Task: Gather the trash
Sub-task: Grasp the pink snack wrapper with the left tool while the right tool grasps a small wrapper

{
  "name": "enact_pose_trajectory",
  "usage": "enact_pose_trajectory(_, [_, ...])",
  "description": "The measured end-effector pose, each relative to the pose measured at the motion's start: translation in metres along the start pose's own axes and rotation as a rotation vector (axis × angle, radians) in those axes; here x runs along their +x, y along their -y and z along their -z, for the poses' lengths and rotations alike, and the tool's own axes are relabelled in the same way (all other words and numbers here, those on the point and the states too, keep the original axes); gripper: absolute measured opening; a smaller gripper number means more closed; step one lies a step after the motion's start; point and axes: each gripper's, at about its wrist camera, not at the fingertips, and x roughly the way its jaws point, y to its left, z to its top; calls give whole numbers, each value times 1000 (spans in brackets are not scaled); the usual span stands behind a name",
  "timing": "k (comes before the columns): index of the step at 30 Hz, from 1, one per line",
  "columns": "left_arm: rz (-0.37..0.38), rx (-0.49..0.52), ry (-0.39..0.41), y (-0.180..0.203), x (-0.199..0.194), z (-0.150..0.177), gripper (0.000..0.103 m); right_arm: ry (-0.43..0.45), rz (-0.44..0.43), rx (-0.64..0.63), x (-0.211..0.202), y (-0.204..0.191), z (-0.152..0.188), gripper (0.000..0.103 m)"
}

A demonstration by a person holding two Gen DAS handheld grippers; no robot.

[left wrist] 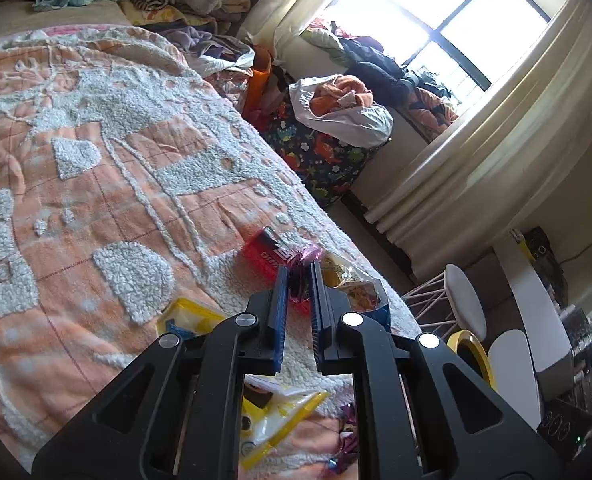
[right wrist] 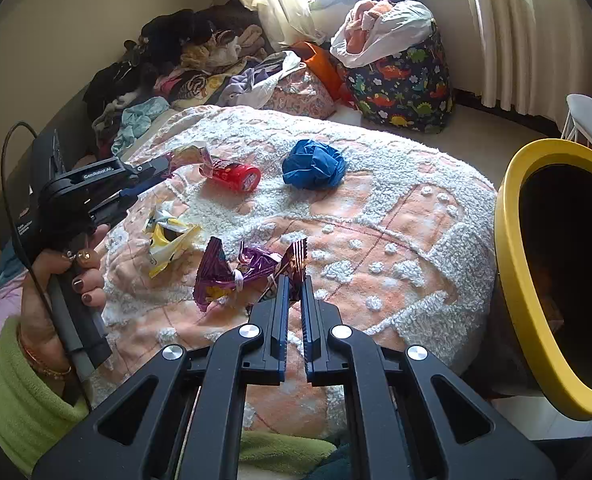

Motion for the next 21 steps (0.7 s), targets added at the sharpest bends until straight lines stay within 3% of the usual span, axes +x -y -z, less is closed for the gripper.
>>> enact_pose_trajectory(21, [57, 111, -2, 60, -17, 18, 6, 121, -8, 46, -42, 21, -12, 5])
